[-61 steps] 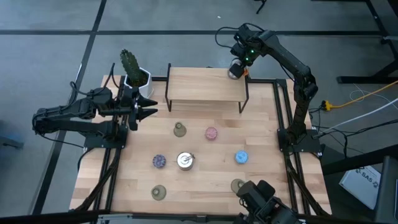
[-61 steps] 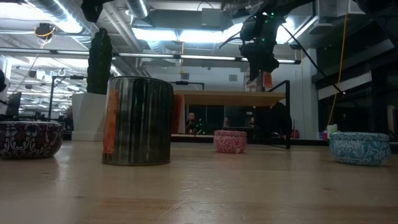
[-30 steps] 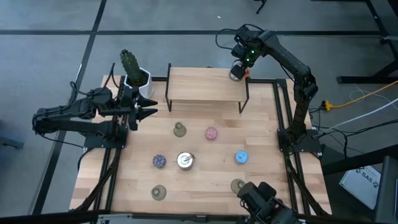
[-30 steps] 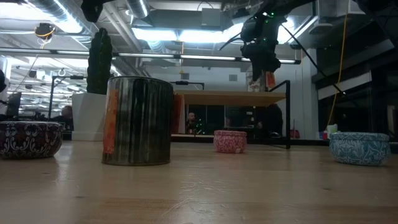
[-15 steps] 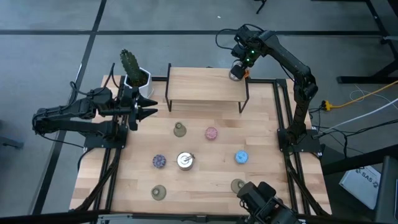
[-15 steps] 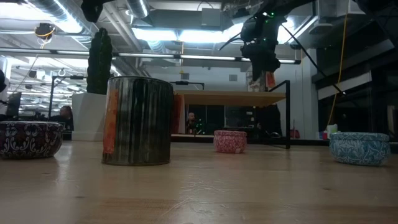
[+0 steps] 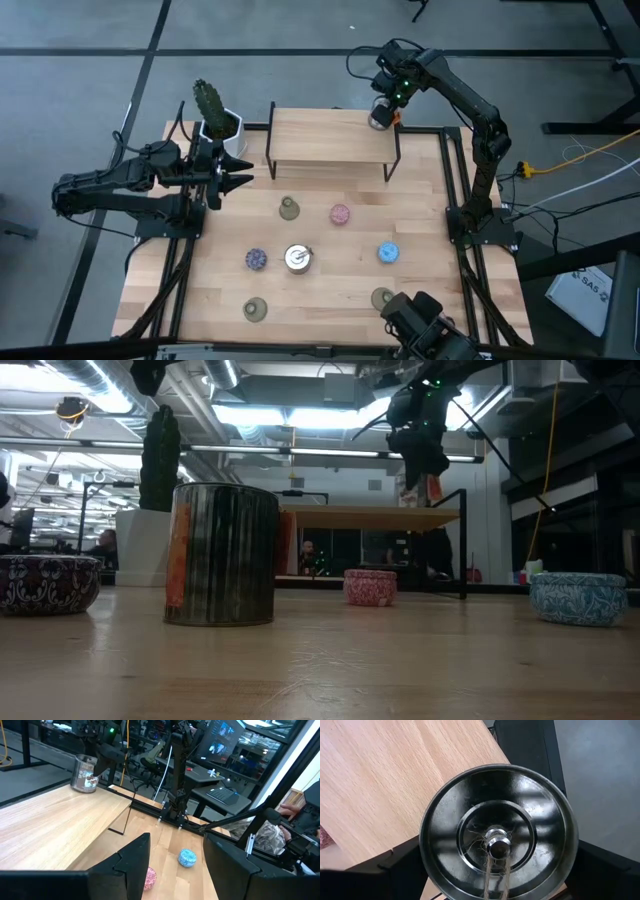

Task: Pick & Place candle stick holders
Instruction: Put the top right silver scented candle on the shelf

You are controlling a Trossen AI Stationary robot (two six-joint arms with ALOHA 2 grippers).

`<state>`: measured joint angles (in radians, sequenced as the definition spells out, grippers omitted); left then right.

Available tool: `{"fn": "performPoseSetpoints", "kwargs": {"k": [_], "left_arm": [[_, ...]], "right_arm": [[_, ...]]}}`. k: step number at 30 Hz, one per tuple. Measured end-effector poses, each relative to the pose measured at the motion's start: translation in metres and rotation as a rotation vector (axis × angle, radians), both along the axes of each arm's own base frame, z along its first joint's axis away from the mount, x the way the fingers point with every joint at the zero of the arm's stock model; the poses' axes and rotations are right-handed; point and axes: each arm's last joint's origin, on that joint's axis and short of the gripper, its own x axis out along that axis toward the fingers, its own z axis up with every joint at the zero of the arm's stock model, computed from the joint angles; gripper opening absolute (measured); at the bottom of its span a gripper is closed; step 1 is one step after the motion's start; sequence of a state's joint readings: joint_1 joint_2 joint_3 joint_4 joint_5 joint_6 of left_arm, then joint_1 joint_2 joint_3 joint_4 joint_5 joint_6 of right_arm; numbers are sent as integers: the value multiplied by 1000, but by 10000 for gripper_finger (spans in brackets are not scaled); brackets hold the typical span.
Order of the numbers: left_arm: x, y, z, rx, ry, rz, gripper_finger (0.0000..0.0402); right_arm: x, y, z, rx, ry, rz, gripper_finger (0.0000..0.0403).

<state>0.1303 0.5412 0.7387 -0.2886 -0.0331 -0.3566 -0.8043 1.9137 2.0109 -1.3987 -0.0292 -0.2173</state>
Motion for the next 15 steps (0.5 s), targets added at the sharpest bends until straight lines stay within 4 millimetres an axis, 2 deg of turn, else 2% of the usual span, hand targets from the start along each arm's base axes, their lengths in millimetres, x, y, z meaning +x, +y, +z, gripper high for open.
{"fn": "performPoseSetpoints", "kwargs": {"k": [15], "left_arm": [[0, 0, 0, 0, 0, 0, 180]], "right_arm": [[1, -1, 0, -13, -5, -1, 392]]}}
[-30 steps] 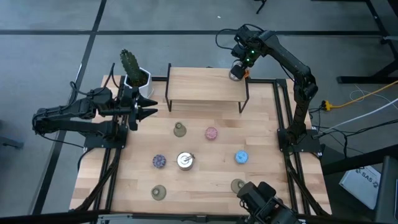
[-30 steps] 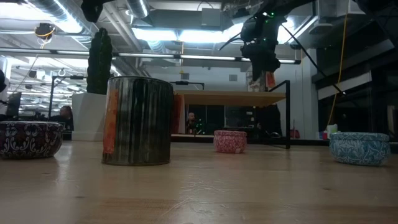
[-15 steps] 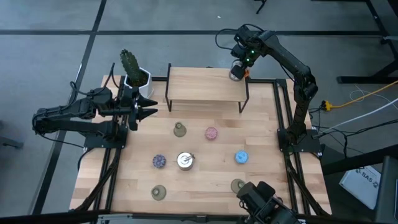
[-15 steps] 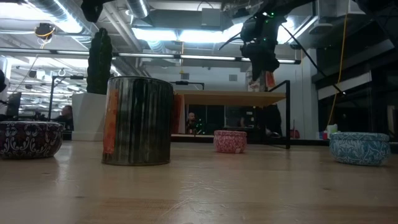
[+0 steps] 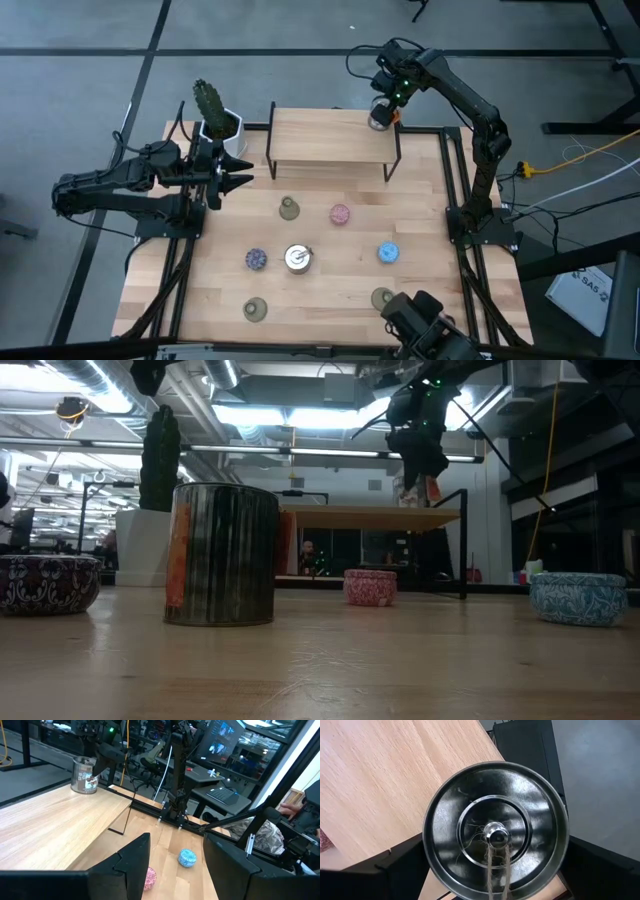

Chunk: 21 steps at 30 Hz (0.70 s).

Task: Pick & Place candle stick holders
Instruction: Put the top right silver scented candle on the shelf, then put the right green glass candle holder on the shelf

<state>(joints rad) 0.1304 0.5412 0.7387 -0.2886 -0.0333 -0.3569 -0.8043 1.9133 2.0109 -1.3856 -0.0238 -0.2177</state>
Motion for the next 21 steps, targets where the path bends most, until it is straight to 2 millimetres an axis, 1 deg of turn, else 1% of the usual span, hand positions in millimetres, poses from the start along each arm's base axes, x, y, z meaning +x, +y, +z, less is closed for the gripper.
{"fn": "performPoseSetpoints", "kwargs": {"k": [3, 5, 9, 15, 18, 21], "left_arm": [[0, 0, 0, 0, 0, 0, 180], [0, 0, 0, 0, 0, 0, 180], [0, 0, 0, 0, 0, 0, 180], [0, 0, 0, 0, 0, 0, 180], [0, 0, 0, 1, 0, 0, 180], [0, 0, 0, 0, 0, 0, 180]], "right_arm": [[-1, 0, 1, -27, 31, -8, 392], [-3, 2, 6, -31, 47, -11, 392], [-4, 5, 20, -47, 12, -8, 392], [0, 12, 41, -93, -50, 15, 392], [2, 16, 49, -102, -81, 31, 392], [4, 20, 53, -105, -88, 39, 392]]}}
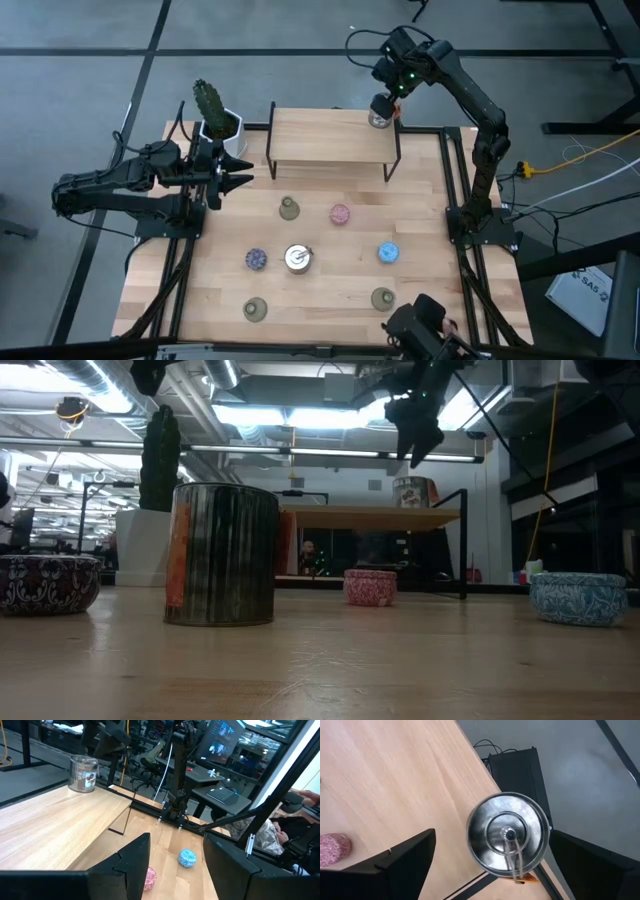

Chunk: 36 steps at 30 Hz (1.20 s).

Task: Pick & Place candle stick holders
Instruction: Put the right green glass candle holder on the shelf

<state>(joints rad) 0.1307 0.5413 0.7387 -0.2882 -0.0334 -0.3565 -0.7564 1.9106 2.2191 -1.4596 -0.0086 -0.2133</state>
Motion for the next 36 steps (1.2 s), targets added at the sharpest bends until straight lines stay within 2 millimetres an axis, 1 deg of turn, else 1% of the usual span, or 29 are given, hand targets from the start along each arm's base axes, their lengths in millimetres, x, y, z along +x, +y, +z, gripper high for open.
{"fn": "performPoseSetpoints", "kwargs": {"k": [5, 8, 14, 22, 28, 36], "left_arm": [[0, 0, 0, 0, 0, 0, 180], [0, 0, 0, 0, 0, 0, 180], [0, 0, 0, 1, 0, 0, 180], [0, 0, 0, 2, 0, 0, 180], [0, 0, 0, 2, 1, 0, 180], [0, 0, 0, 1, 0, 0, 180]], "right_arm": [[5, 9, 0, 24, 10, 17, 392], [11, 16, 0, 27, 15, 45, 392], [24, 39, -2, 70, 33, 124, 392], [43, 70, -2, 79, 42, 210, 392], [52, 87, -2, 88, 39, 237, 392], [60, 111, -3, 170, 24, 290, 392]]}}
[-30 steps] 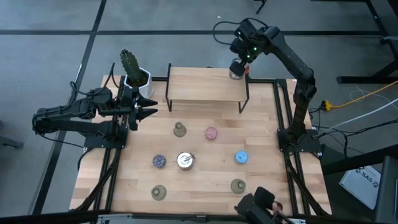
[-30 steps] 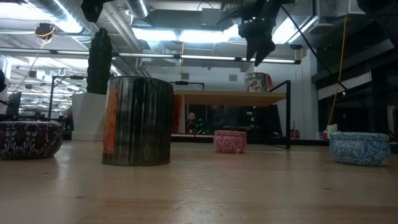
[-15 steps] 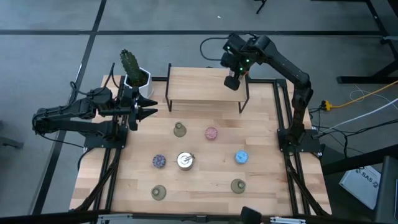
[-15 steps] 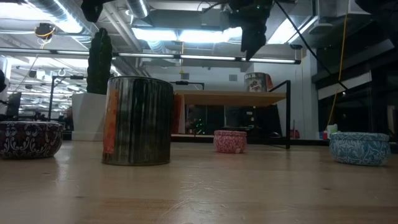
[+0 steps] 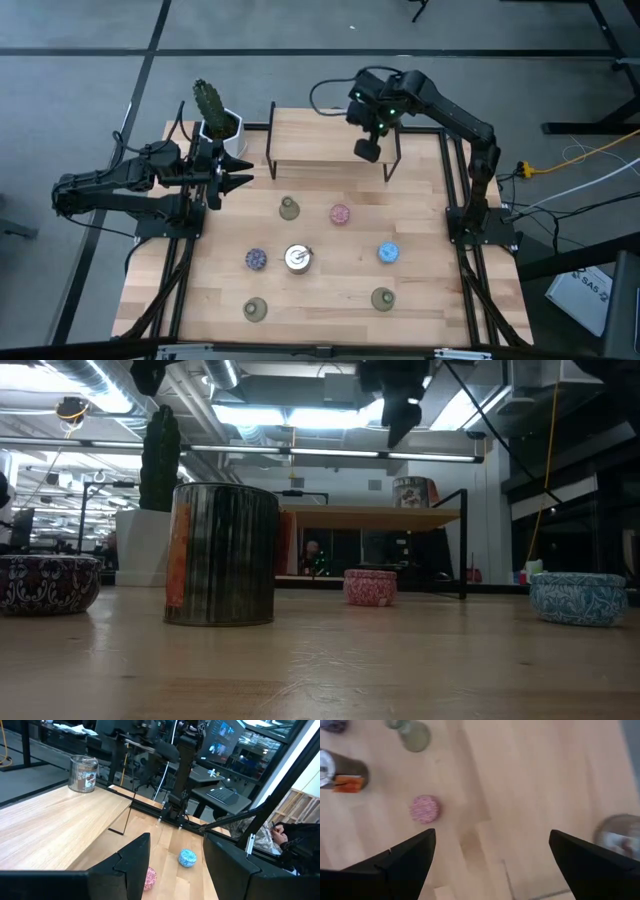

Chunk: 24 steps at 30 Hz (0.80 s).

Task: Pick & Place candle stick holders
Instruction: Put the right green glass candle holder on the shelf

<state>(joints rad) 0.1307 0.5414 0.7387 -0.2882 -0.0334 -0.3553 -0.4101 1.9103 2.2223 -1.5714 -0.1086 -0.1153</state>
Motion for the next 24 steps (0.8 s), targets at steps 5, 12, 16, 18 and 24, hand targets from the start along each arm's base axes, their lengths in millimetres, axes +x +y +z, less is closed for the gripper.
{"fn": "performPoseSetpoints", "kwargs": {"k": [5, 12, 16, 18, 24], "left_arm": [[0, 0, 0, 0, 0, 0, 180], [0, 0, 0, 0, 0, 0, 180], [0, 0, 0, 5, 1, -16, 180], [0, -1, 0, 25, 4, -39, 180], [0, -2, 0, 64, 9, -66, 180]], "right_arm": [[5, 18, 2, 5, -7, 33, 392], [2, 52, 16, 4, -46, 91, 392], [-8, 74, 31, 2, -92, 121, 392], [-14, 85, 38, 4, -117, 135, 392], [-33, 118, 57, 20, -181, 183, 392]]}}
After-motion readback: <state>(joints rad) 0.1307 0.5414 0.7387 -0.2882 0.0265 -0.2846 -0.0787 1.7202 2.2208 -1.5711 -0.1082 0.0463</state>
